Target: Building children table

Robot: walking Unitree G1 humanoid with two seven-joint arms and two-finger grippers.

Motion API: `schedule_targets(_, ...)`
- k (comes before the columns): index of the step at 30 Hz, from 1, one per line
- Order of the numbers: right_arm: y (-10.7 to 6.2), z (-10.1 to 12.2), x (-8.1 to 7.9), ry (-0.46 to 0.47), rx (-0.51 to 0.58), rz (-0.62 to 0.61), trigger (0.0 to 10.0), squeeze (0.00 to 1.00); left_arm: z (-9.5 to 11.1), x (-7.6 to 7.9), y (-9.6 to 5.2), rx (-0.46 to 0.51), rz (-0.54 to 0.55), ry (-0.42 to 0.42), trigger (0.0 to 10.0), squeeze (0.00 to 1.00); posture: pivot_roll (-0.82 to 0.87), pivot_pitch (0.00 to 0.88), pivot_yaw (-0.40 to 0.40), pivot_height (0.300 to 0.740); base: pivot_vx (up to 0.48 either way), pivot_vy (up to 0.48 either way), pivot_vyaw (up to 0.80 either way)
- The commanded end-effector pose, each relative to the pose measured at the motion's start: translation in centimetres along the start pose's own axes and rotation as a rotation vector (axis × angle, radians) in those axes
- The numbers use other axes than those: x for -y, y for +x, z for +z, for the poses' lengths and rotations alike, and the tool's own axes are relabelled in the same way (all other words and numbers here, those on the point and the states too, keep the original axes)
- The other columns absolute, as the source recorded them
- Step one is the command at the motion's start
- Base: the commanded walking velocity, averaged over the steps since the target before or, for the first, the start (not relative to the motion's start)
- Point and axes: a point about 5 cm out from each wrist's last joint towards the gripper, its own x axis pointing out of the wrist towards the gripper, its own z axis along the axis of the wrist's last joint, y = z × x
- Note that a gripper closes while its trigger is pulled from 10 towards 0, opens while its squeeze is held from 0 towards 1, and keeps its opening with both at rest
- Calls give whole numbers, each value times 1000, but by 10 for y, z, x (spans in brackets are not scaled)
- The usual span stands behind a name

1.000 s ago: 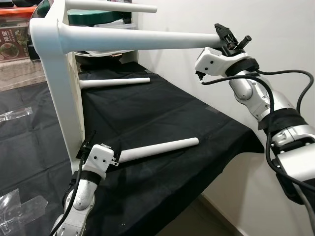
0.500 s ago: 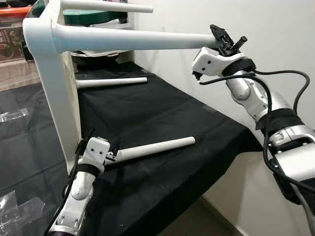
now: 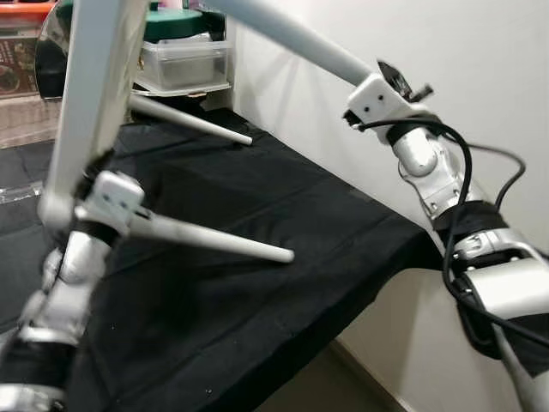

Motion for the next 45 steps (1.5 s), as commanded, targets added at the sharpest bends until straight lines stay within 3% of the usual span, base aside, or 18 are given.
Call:
schedule_targets(1, -24, -64, 2, 254, -338, -91, 0, 0, 7, -60, 11, 3, 151, 66, 10000, 0, 30, 0, -64, 740, 0, 0, 0)
schedule_targets(5, -38, -83, -18, 355, -442, -72, 0, 0, 26, -79, 24, 74, 161, 118, 10000, 0, 34, 0, -63, 740, 0, 0, 0)
schedule_targets(7, -38, -83, -18, 355, -442, -72, 0, 0, 26, -79, 24, 74, 161, 118, 10000, 0, 34, 0, -63, 740, 0, 0, 0)
schedule_targets(9, -55, -100, -44, 447, -546, -26, 0, 0, 37, -85, 32, 115, 151, 138, 10000, 0, 35, 0, -55, 740, 0, 0, 0)
schedule_targets(12, -61, -105, -56, 483, -582, -1, 0, 0, 40, -86, 35, 126, 142, 143, 10000, 0, 33, 0, -54, 740, 0, 0, 0)
schedule_targets(14, -76, -108, -90, 551, -635, 84, 0, 0, 42, -83, 39, 132, 115, 142, 10000, 0, 25, 0, -45, 740, 0, 0, 0)
schedule_targets(19, -84, -102, -118, 599, -643, 162, 0, 0, 39, -77, 40, 125, 87, 125, 10000, 0, 22, 0, -41, 740, 0, 0, 0)
schedule_targets(20, -86, -96, -130, 624, -637, 202, 0, 0, 37, -70, 38, 118, 71, 107, 10000, 0, 19, 0, -41, 740, 0, 0, 0)
schedule_targets(21, -86, -96, -130, 624, -637, 202, 0, 0, 37, -70, 38, 118, 71, 107, 10000, 0, 19, 0, -41, 740, 0, 0, 0)
schedule_targets(23, -89, -80, -151, 678, -621, 271, 0, 0, 30, -50, 27, 105, 37, 50, 10000, 0, 16, 0, -45, 740, 0, 0, 0)
schedule_targets(24, -89, -80, -151, 678, -621, 271, 0, 0, 30, -50, 27, 105, 37, 50, 10000, 0, 16, 0, -45, 740, 0, 0, 0)
schedule_targets(27, -92, -60, -170, 761, -608, 355, 0, 0, 20, -24, 3, 57, 28, -48, 10000, 0, 21, 0, -54, 740, 0, 0, 0)
schedule_targets(38, -104, -39, -188, 801, -555, 540, 0, 0, 11, 4, -26, -22, 34, -142, 10000, 0, 26, 0, -62, 740, 0, 0, 0)
schedule_targets(39, -108, -34, -191, 786, -523, 600, 10000, 0, 9, 16, -36, -54, 21, -161, 10000, 0, 27, 0, -61, 740, 0, 0, 0)
schedule_targets(41, -112, -31, -188, 733, -490, 643, 10000, 0, 8, 34, -52, -105, 5, -206, 10000, 0, 28, 0, -62, 740, 0, 0, 0)
schedule_targets(42, -114, -30, -185, 730, -477, 644, 10000, 490, 9, 39, -56, -119, -5, -214, 10000, 0, 28, 0, -62, 740, 0, 0, 0)
schedule_targets(44, -114, -29, -183, 733, -472, 640, 10000, 490, 9, 42, -58, -125, -10, -216, 10000, 0, 28, 0, -62, 740, 0, 0, 0)
schedule_targets(45, -115, -29, -180, 752, -461, 634, 10000, 1000, 9, 44, -59, -129, -17, -218, 10000, 0, 27, 0, -62, 740, 0, 0, 0)
